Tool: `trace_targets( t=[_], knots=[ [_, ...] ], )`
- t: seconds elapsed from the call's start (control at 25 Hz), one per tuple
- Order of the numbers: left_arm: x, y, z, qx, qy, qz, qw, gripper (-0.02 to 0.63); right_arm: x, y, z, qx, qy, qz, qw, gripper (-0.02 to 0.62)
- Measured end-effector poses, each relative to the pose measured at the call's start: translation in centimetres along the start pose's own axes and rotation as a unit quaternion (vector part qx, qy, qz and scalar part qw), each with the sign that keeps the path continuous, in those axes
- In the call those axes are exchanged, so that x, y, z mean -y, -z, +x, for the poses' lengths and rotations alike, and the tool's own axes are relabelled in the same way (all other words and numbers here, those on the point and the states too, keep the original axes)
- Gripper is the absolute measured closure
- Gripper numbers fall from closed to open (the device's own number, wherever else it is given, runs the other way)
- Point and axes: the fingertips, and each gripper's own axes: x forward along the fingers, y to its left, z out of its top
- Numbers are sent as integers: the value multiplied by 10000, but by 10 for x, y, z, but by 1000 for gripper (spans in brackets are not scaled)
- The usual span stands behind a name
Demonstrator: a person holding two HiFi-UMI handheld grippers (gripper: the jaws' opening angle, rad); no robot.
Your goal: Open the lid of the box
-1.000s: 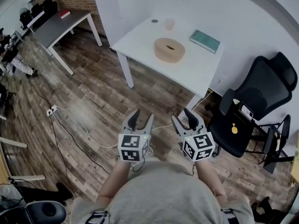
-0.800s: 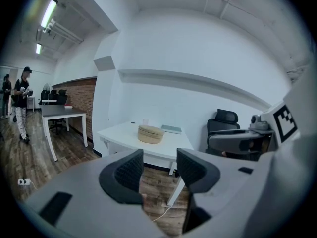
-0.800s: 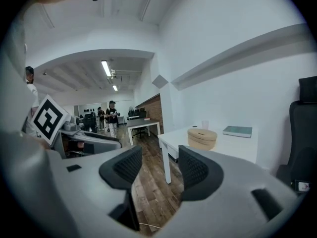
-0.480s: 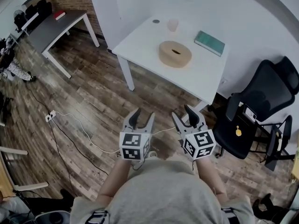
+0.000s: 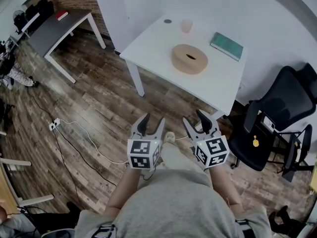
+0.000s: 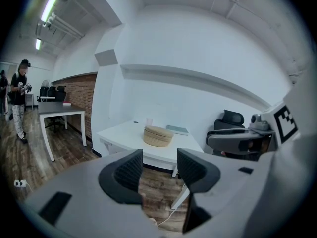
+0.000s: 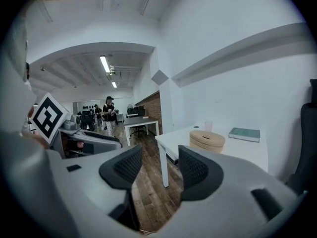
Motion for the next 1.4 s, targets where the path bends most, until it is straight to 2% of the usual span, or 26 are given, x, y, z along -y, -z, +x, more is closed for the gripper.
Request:
trace_targets(
  t=[0.24, 0.72, 0.96, 1.4],
  knots=[
    [-22, -10, 34, 0, -40, 56, 10000, 403, 13, -6, 39, 47, -85, -36, 9999, 370],
    [-63, -53, 122, -45, 21, 189, 9998, 403, 71, -38, 126, 60, -7, -70, 10000, 371],
    [-79, -72, 172, -159, 295, 266, 9991, 394, 99, -54, 171, -25, 106, -140, 9998, 373],
    [-84, -80, 261, -440, 813, 407, 9949, 390, 150, -57, 235, -371, 282, -362, 9983, 377]
  ],
)
